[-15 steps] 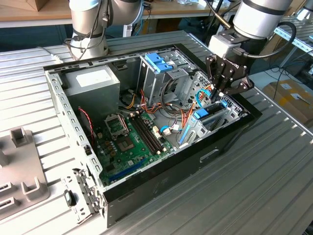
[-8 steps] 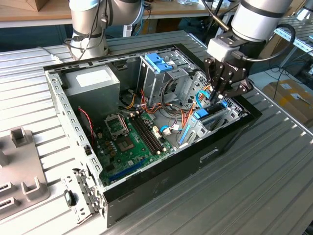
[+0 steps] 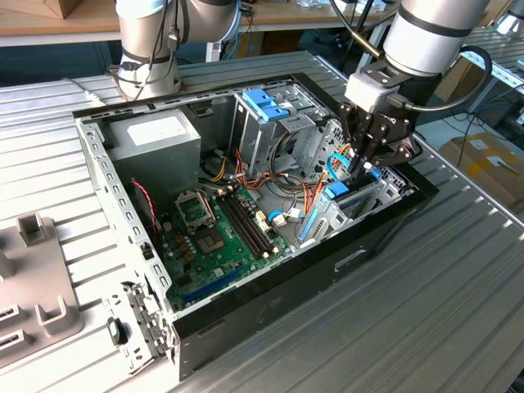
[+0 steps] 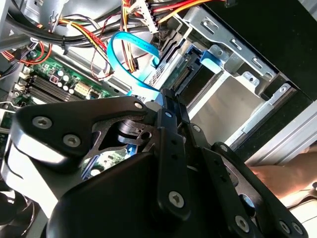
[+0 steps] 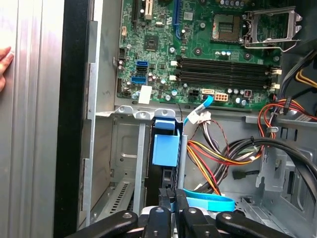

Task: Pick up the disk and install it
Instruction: 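Insert the first disk wire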

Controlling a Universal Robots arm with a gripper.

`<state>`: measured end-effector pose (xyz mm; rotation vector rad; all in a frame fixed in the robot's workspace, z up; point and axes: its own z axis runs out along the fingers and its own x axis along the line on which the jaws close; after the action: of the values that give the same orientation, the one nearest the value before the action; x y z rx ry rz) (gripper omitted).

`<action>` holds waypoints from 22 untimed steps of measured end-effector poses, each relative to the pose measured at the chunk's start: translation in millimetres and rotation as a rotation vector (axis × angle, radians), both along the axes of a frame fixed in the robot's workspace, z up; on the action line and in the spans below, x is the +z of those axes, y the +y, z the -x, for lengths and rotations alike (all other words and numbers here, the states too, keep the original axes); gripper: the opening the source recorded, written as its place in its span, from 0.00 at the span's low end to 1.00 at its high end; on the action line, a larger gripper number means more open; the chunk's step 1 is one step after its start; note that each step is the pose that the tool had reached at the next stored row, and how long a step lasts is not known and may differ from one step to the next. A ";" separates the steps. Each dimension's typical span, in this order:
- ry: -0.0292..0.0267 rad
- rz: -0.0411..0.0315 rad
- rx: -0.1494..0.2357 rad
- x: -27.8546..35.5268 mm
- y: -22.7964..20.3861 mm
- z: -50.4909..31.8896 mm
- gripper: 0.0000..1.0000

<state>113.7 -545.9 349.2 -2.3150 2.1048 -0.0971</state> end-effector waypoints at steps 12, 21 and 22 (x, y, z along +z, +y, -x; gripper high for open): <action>-0.0059 0.0000 0.007 -1.6 -0.4 1.8 0.16; -0.0073 0.0000 0.011 -4.1 -0.5 2.2 0.16; -0.0074 -0.0001 0.011 -4.1 -0.5 2.2 0.16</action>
<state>111.4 -546.4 345.0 -2.3226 2.0879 -0.1052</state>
